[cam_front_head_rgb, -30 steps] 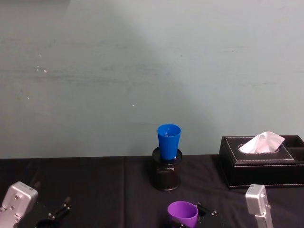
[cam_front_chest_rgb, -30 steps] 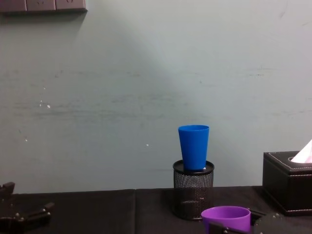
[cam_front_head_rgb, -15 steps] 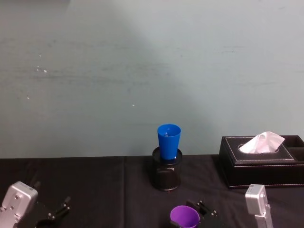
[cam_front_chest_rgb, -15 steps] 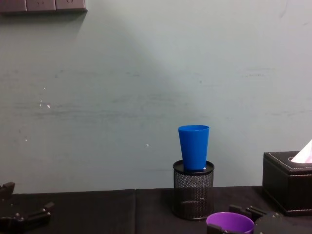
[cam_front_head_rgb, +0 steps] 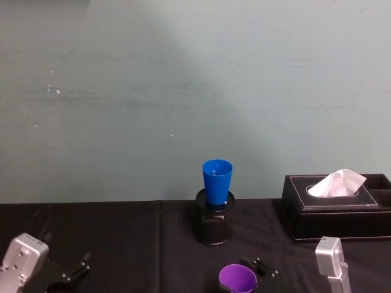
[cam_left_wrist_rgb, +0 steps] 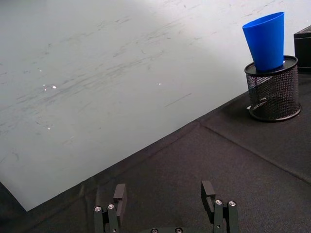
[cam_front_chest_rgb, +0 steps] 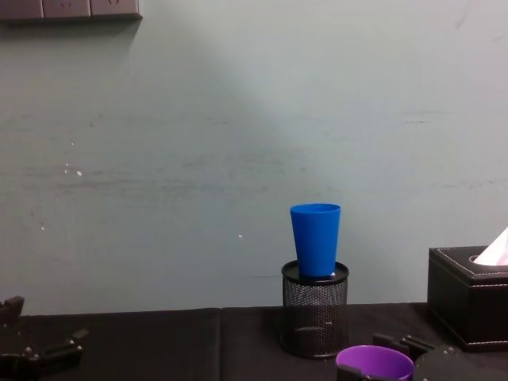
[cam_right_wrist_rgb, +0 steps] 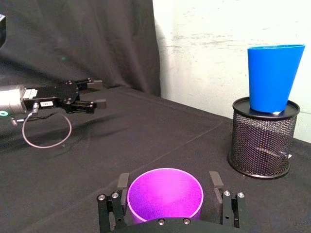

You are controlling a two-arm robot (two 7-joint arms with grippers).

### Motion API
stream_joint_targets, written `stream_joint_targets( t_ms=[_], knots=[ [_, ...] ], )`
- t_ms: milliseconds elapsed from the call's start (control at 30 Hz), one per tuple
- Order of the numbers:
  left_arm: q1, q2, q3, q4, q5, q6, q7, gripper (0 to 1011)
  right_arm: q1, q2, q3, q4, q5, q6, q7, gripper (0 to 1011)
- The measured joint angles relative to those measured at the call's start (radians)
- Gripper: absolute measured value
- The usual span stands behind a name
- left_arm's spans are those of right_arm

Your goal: Pick up one cup with a gripper and tap it against the other cup.

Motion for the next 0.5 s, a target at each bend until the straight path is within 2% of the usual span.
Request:
stream_joint_targets(
  t_ms=[233,400,500],
  knots=[
    [0.0,0.0,0.0,0.0,0.0,0.0,0.0,1000,-0.016,0.006,0.014,-0.036,0.0,-0.02,0.002,1004],
    [0.0,0.0,0.0,0.0,0.0,0.0,0.0,1000,-0.035,0.011,0.039,-0.086,0.015,-0.037,-0.007,1004],
    [0.0,0.0,0.0,0.0,0.0,0.0,0.0,1000,-0.049,0.012,0.06,-0.115,0.024,-0.041,-0.033,1004]
  ],
)
